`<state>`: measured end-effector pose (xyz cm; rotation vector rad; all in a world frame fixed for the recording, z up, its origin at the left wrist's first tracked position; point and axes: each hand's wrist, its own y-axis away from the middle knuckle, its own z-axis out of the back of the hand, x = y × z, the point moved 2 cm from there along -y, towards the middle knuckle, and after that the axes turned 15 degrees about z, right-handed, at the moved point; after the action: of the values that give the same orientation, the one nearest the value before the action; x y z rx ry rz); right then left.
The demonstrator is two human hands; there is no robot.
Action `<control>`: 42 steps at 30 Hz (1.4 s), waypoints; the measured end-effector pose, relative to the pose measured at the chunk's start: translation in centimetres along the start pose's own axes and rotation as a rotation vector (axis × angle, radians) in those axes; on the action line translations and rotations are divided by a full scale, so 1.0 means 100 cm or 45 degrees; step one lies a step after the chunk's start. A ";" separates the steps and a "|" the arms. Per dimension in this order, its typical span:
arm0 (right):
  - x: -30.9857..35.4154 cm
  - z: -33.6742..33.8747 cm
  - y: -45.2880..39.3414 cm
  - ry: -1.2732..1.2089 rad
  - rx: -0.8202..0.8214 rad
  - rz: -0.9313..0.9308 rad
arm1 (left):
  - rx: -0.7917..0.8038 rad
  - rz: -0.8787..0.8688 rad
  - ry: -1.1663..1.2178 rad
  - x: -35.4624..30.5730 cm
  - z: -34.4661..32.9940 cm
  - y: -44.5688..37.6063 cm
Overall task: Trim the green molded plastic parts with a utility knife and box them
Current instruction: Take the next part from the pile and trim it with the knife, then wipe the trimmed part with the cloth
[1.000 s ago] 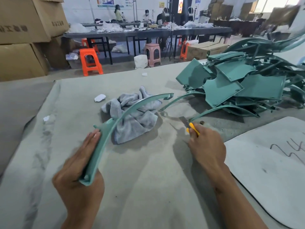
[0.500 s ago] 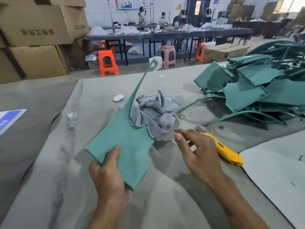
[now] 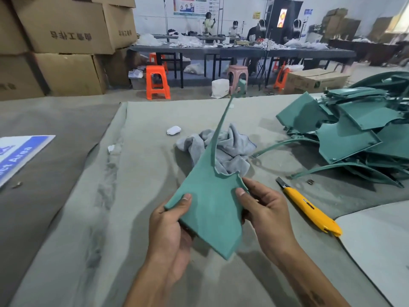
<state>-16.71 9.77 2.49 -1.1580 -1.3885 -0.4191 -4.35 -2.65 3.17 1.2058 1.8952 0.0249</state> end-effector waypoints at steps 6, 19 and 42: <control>-0.011 -0.019 -0.059 0.892 -0.042 0.270 | -0.042 -0.006 0.552 -0.017 0.010 -0.007; -0.059 -0.063 -0.171 1.720 0.826 -0.088 | -0.298 -0.204 0.431 -0.021 0.022 -0.016; 0.073 -0.062 -0.026 1.525 0.673 1.348 | 0.022 -0.259 0.157 -0.003 -0.004 -0.008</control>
<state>-13.92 6.40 11.35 -0.7755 0.2281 0.0740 -5.14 -3.14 3.31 1.0381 2.1221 -0.0270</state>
